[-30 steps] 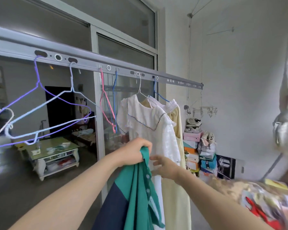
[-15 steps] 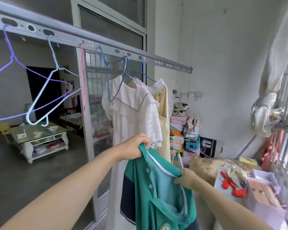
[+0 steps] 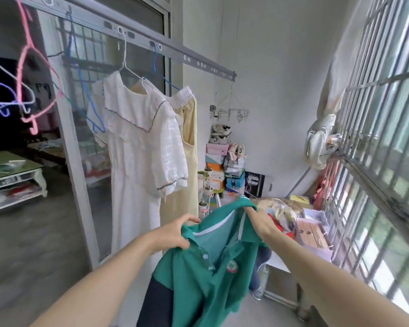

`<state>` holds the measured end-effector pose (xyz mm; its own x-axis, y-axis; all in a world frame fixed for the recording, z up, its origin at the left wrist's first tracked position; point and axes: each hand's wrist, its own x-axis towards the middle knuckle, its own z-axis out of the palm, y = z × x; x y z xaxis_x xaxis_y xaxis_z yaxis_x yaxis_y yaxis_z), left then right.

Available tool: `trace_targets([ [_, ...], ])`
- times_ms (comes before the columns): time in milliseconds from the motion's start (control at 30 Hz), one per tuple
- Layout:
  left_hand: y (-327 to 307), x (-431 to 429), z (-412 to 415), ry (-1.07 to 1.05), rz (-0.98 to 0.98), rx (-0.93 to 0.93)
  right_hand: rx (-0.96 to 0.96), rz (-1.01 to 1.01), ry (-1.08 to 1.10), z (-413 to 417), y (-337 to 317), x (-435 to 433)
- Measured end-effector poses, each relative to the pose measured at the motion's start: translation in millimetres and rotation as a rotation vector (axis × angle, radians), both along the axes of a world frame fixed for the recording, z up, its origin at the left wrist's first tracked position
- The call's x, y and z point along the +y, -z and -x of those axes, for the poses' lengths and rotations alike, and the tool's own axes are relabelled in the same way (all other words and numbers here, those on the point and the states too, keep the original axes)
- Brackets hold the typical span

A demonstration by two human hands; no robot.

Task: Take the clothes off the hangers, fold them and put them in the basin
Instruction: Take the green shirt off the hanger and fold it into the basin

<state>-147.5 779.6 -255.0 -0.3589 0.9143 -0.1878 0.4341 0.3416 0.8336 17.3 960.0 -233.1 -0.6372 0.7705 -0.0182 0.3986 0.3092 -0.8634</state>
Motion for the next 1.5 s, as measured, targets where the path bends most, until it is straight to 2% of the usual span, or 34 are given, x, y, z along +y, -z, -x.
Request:
trace_targets([
  [133, 22.2, 11.4, -2.9, 0.024, -0.041, -0.304, -0.020, -0.061, -0.046, -6.0, -9.7, -3.4],
  [200, 29.3, 18.4, -0.5, 0.122, -0.007, -0.426, -0.036, -0.113, -0.048, -3.3, -9.5, -2.2],
  [267, 27.3, 28.5, -1.4, 0.232, 0.029, -0.471, -0.063, -0.162, -0.034, 0.7, -10.4, 0.0],
  [400, 18.9, 53.9, -13.9, 0.137, 0.010, -0.273, -0.108, -0.280, -0.012, 4.0, -15.8, -0.9],
  [533, 34.0, 75.9, -27.7, 0.095, -0.006, 0.027, -0.066, -0.249, 0.021, 2.7, -16.4, -0.5],
  [600, 44.4, 79.8, -26.9, 0.026, -0.022, 0.020, -0.102, -0.262, 0.054, -3.2, -13.9, 2.6],
  [667, 47.8, 80.3, -18.3, -0.074, -0.053, -0.053, -0.210, -0.315, 0.107, -15.5, -11.6, 11.3],
  [767, 45.9, 80.5, 10.1, -0.258, -0.114, -0.066, -0.362, -0.406, 0.183, -35.8, -4.2, 26.8],
  [833, 40.3, 84.2, 25.3, -0.293, -0.142, -0.103, -0.399, -0.396, 0.221, -43.7, 3.8, 32.5],
  [967, 30.3, 92.8, 33.6, -0.184, -0.171, -0.047, -0.380, -0.363, 0.261, -45.4, 17.8, 39.2],
  [1067, 24.0, 90.5, 36.7, -0.024, -0.151, 0.139, -0.353, -0.318, 0.246, -52.3, 19.9, 41.3],
  [1133, 14.7, 88.1, 37.7, 0.125, -0.071, 0.255, -0.342, -0.288, 0.240, -61.5, 18.2, 38.2],
  [1267, -7.5, 79.1, 37.1, 0.344, 0.169, 0.223, -0.334, -0.224, 0.178, -71.4, 21.0, 40.6],
  [1367, -14.5, 74.1, 41.6, 0.366, 0.204, 0.247, -0.331, -0.123, 0.071, -72.9, 24.2, 40.5],
  [1500, -18.8, 67.7, 61.3, 0.410, 0.252, -0.002, -0.384, 0.065, -0.059, -79.9, 27.3, 40.4],
])
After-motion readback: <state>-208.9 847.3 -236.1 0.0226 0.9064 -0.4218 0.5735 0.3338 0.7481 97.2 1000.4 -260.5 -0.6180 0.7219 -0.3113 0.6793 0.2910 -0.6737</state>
